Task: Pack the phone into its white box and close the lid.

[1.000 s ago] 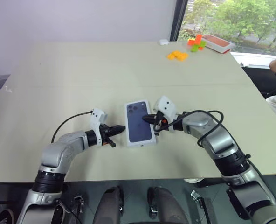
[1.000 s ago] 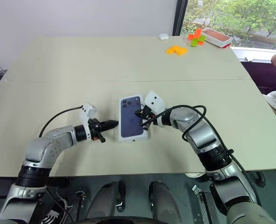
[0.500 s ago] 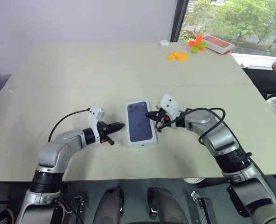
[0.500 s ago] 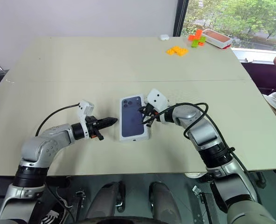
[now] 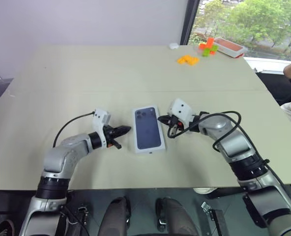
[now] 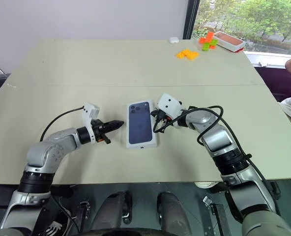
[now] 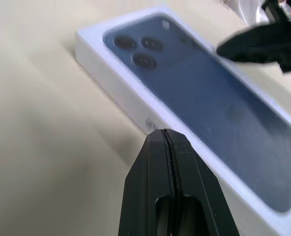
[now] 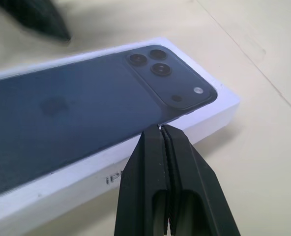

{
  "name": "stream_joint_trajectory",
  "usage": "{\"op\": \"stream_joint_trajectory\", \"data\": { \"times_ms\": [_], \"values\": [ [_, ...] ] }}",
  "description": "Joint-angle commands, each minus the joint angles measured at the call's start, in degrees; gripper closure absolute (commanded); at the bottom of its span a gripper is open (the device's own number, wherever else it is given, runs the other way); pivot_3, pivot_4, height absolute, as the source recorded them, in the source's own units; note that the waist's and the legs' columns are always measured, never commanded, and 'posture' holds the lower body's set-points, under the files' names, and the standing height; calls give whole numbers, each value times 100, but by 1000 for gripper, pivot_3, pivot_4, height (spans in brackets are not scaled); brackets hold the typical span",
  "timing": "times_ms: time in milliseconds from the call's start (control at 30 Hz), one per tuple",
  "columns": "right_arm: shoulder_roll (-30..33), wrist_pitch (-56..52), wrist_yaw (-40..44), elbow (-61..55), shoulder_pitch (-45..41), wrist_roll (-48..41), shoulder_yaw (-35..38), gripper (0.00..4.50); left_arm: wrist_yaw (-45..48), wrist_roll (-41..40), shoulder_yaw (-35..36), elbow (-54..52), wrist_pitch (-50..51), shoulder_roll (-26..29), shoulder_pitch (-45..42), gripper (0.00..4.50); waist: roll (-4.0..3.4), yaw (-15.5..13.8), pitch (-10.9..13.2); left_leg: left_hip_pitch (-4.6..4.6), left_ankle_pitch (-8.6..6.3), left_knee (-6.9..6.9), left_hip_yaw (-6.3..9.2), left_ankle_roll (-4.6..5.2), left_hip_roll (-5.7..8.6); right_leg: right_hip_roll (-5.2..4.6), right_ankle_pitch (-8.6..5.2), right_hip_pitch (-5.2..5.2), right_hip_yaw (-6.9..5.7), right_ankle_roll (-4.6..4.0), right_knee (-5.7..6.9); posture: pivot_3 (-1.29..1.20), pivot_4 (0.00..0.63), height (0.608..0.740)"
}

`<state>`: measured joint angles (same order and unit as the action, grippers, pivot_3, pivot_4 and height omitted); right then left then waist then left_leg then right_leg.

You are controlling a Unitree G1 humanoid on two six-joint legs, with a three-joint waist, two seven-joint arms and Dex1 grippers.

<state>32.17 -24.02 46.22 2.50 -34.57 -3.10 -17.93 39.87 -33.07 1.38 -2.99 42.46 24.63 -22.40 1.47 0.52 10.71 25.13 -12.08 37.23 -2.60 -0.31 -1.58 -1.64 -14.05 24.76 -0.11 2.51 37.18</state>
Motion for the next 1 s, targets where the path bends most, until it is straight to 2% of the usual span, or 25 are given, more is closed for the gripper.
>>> {"op": "stream_joint_trajectory", "data": {
  "times_ms": [33, 233, 367, 500, 600, 733, 867, 1000],
  "values": [
    [24, 56, 36, 111, -10, 95, 108, 4437, 59, 28, -21, -91, -79, -28, -78, 4500, 0, 12, 0, 0, 0, -1, -3, 0, 0, -1, 0, 1, 3, 0, 0, 0, 150, 740],
    [-90, -219, 132, 73, -80, -219, 469, 4437, 48, 20, -59, -95, -59, -85, -21, 4500, -1, 18, 0, 1, 0, -13, 1, 0, -9, 14, 10, 10, -1, 18, 4, 0, 150, 740],
    [104, 138, 247, 137, -90, 156, 249, 4437, 45, 12, -55, -132, -43, -87, 1, 4500, -1, 19, 0, 0, 0, -9, -1, 0, -9, 14, 9, 9, -1, 17, 5, 0, 150, 740],
    [-176, -113, 311, -129, -92, -231, 480, 4437, 8, -75, 49, -297, 64, -15, -15, 4500, -1, 26, 0, 0, 0, -7, -6, 0, -7, 11, 9, 8, 3, 17, 5, 0, 150, 740],
    [-281, -177, 310, -204, -57, -288, 475, 4437, -235, -268, 293, -324, 137, -203, -327, 4500, -1, 12, 1, 0, 0, -8, -2, 0, -9, 14, 10, 9, 1, 19, 8, 0, 150, 740],
    [-431, -180, 123, -90, -60, -247, 486, 4437, -573, -195, 360, -129, 39, -499, -805, 4500, 0, -9, 1, 2, 0, 2, 1, 0, -7, 12, 11, 3, -5, 20, 7, 0, 150, 740],
    [-482, -158, -54, 62, -119, -91, 445, 4437, -505, 263, -33, 217, -242, -533, -849, 4500, 0, 23, 1, 0, 0, 3, -9, 0, -3, 10, 15, 0, -1, 28, 3, 0, 150, 740],
    [-461, -73, -42, 147, -92, 132, 207, 4437, -669, 362, -52, 823, -253, -825, -1044, 4500, 0, 16, 1, -4, 1, -3, -9, 1, -6, 16, 15, 3, -1, 28, 7, 0, 150, 740]
  ]
}}
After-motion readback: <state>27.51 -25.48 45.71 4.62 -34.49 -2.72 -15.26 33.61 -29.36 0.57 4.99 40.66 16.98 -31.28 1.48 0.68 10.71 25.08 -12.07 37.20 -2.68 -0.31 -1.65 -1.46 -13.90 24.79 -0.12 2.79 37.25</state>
